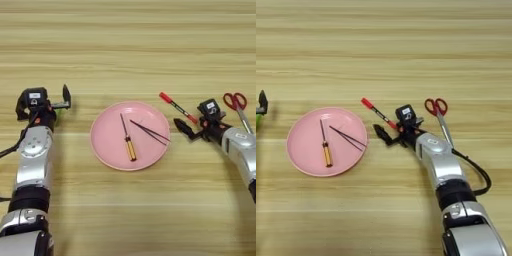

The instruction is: Move the objects on the table

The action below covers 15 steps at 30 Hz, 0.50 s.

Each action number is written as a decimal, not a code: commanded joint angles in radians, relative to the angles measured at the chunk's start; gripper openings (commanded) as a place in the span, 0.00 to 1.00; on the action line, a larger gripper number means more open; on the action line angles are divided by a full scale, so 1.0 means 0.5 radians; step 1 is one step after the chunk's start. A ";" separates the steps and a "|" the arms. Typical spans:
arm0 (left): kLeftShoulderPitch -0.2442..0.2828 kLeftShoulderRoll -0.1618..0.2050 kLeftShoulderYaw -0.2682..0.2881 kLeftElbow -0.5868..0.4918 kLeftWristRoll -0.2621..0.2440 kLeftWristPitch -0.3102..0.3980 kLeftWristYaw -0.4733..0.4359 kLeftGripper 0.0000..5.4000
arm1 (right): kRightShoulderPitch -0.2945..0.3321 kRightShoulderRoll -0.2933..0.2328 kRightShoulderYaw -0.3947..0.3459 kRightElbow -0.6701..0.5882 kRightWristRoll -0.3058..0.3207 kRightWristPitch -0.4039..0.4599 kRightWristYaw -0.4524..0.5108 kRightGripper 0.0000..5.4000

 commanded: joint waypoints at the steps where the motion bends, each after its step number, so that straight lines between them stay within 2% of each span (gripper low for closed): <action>1: -0.009 0.002 0.005 0.007 -0.003 0.021 0.006 1.00 | 0.033 -0.022 0.020 0.009 -0.040 0.082 0.001 0.86; 15: -0.015 -0.003 0.000 0.008 0.001 0.024 0.010 1.00 | 0.086 -0.042 0.038 -0.130 -0.063 0.172 0.023 0.54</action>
